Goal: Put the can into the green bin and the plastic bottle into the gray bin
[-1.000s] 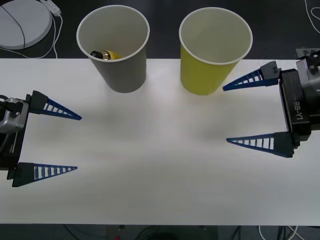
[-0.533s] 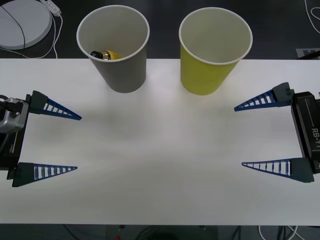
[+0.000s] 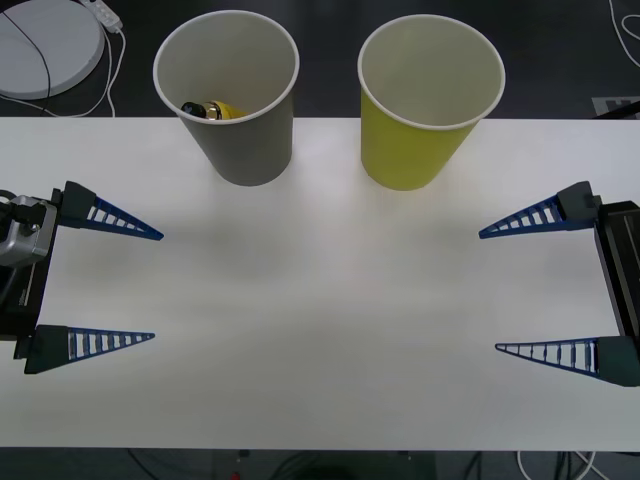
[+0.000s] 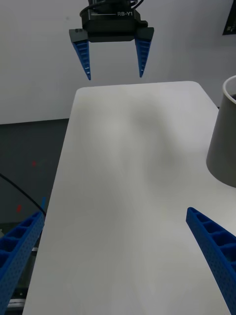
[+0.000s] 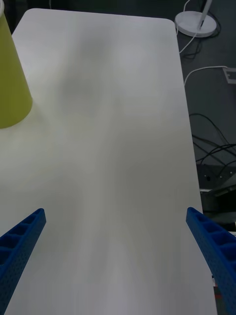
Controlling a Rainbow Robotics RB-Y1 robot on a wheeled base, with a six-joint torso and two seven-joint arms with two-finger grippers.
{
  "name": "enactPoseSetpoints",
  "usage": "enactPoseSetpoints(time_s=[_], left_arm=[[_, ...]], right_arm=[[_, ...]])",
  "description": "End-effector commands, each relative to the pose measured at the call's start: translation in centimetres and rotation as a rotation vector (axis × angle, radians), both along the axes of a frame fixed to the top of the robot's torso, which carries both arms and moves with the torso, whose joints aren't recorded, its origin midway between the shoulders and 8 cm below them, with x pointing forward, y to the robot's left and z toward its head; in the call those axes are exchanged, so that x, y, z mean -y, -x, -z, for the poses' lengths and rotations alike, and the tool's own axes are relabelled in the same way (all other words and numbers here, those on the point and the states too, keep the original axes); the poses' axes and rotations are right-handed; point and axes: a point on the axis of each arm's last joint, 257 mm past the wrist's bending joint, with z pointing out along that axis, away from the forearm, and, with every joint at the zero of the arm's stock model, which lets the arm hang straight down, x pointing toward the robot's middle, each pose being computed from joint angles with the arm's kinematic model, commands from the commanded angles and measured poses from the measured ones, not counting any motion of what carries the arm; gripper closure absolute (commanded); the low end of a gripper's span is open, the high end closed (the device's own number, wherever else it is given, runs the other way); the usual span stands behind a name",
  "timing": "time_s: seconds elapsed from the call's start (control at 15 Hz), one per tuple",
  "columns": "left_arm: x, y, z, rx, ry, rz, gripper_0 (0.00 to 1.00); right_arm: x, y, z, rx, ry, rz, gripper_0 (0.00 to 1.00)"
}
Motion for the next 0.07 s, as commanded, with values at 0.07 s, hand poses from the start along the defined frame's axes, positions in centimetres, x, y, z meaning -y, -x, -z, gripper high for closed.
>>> enactPoseSetpoints(time_s=[0.07], left_arm=[[0.00, 0.00, 0.00, 0.000, 0.000, 0.000, 0.00]], right_arm=[[0.13, -0.05, 0.15, -0.008, 0.000, 0.005, 0.00]])
